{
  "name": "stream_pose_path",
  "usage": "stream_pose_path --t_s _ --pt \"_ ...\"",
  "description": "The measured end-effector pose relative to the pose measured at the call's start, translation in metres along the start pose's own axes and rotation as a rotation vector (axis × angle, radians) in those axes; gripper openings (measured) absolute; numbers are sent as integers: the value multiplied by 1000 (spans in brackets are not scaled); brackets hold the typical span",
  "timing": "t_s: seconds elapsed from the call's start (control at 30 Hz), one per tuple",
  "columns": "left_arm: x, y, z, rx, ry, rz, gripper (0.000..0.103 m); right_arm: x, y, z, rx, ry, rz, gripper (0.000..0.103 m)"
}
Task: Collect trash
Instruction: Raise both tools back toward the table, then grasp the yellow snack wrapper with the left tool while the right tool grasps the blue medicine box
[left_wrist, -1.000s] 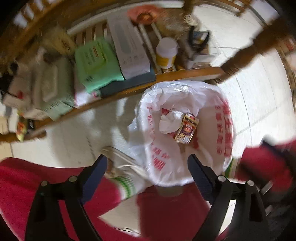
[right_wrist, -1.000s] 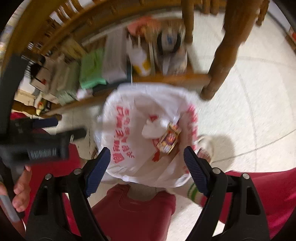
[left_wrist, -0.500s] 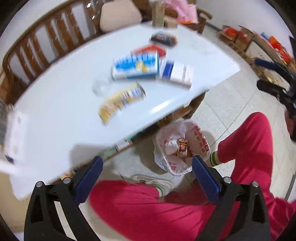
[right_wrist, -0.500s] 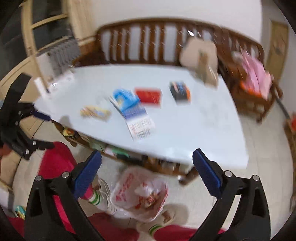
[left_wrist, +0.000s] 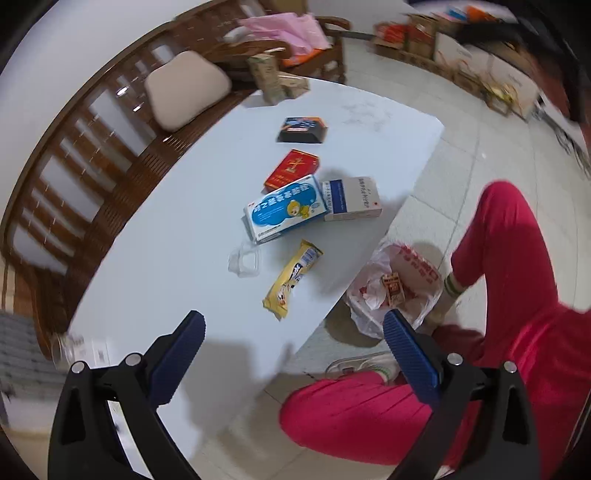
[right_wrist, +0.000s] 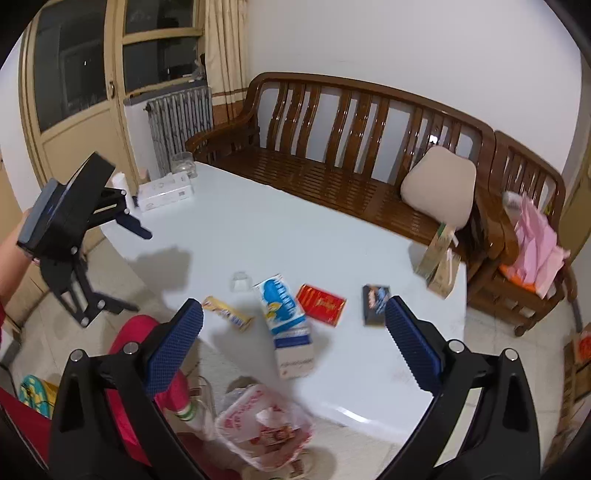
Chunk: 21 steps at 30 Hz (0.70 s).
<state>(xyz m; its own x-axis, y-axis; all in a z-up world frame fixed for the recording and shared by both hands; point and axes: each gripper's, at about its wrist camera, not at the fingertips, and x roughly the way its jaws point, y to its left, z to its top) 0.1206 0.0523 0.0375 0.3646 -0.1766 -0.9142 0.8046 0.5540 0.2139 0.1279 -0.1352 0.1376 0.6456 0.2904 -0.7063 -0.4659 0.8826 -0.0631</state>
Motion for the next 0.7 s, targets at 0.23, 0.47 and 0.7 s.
stream_pose_path --t_s 0.23,0.47,0.7 --pt "30 1 11 107 41 -71 94 35 -12 31 -24 46 21 96" --pt "71 11 17 98 76 -158 94 89 -2 31 -86 144 61 96" --pt "108 15 16 102 117 -212 94 140 11 19 -159 249 120 96"
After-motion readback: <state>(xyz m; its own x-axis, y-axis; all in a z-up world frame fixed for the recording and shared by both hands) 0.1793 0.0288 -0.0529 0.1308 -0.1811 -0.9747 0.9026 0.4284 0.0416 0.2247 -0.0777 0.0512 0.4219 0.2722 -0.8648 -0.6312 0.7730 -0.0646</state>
